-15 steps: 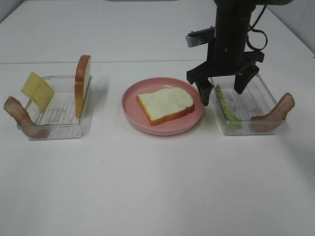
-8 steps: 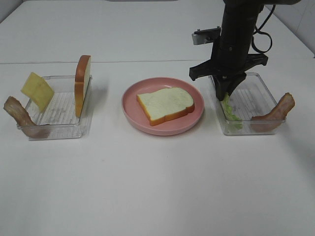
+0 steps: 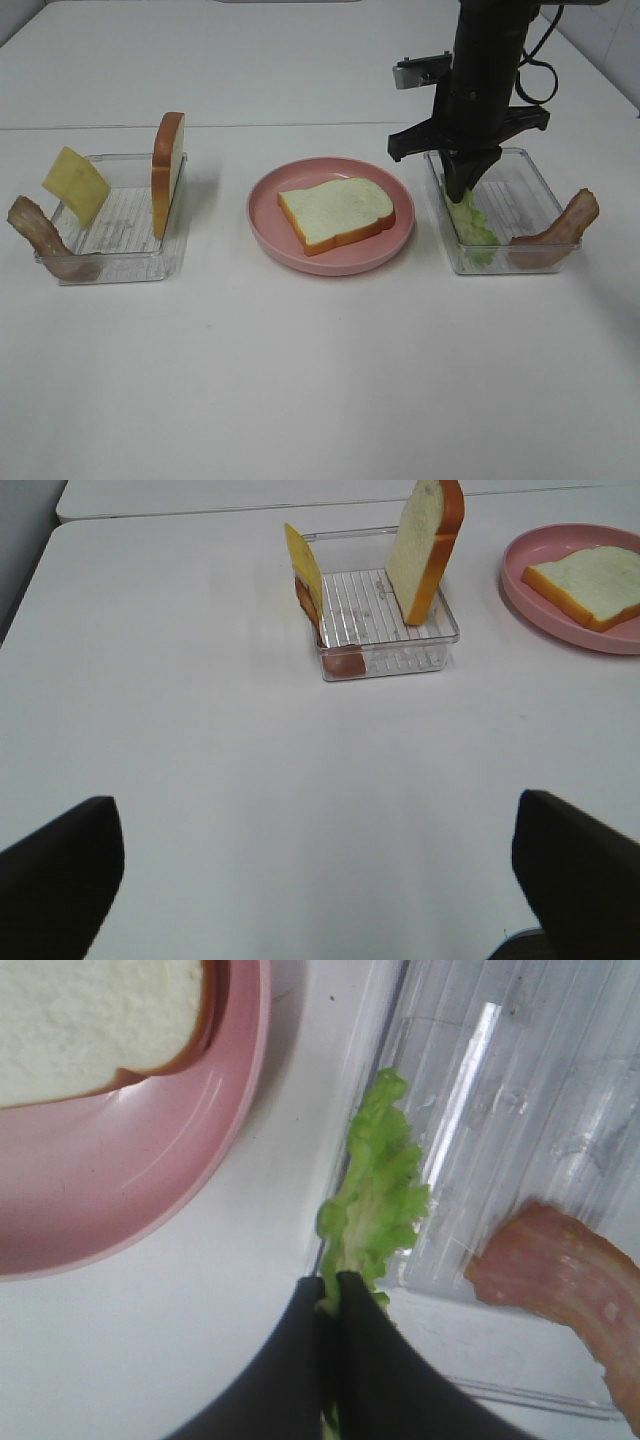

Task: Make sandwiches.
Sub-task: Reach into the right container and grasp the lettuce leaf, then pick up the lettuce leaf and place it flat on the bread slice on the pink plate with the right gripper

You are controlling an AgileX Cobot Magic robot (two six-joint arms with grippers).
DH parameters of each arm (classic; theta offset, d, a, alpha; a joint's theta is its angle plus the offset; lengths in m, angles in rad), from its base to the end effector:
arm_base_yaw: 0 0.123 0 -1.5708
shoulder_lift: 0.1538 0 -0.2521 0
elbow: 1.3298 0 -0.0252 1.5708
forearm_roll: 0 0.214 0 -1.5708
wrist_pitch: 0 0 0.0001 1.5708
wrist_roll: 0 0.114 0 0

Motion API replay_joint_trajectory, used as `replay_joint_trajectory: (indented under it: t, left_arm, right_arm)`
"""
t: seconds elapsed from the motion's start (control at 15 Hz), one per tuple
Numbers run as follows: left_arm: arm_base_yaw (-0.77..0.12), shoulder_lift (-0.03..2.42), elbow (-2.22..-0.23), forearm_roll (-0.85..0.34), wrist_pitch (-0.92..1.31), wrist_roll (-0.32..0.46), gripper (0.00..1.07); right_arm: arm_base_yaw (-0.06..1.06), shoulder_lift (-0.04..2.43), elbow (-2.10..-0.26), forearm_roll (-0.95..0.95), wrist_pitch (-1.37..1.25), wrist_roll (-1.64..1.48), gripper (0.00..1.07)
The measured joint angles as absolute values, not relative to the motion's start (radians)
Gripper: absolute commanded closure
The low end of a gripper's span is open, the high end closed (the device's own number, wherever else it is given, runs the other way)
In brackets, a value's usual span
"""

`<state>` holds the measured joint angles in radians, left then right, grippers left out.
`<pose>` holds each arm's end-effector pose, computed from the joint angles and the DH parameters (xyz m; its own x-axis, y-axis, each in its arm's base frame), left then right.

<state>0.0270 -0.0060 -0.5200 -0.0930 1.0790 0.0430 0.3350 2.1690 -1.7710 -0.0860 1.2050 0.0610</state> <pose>0.0130 -0.0090 0.2530 -0.4474 -0.0131 -0.8942 0.0458 0.9982 -0.0375 0.3713 0.1196 0.1522 -0.9522 -0.2997 -0.0586 -0.2949 0.9523 -0.0784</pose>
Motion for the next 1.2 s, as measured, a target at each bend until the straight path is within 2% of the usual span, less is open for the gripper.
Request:
replay_joint_trajectory:
  t: [0.4, 0.73, 1.2]
  left_arm:
    - [0.027, -0.006, -0.52, -0.093, 1.079, 0.043, 0.07]
    - [0.027, -0.006, -0.52, -0.093, 1.079, 0.043, 0.07]
    - [0.027, -0.006, -0.52, -0.093, 1.079, 0.043, 0.07]
  right_arm:
    - [0.335, 2.034, -1.855, -0.073, 1.212, 0.061, 1.07]
    - [0.341, 2.003, -1.874, 0.208, 1.214, 0.007, 1.07]
    - [0.51, 2.072, -1.875, 0.283, 1.026, -0.011, 1.07]
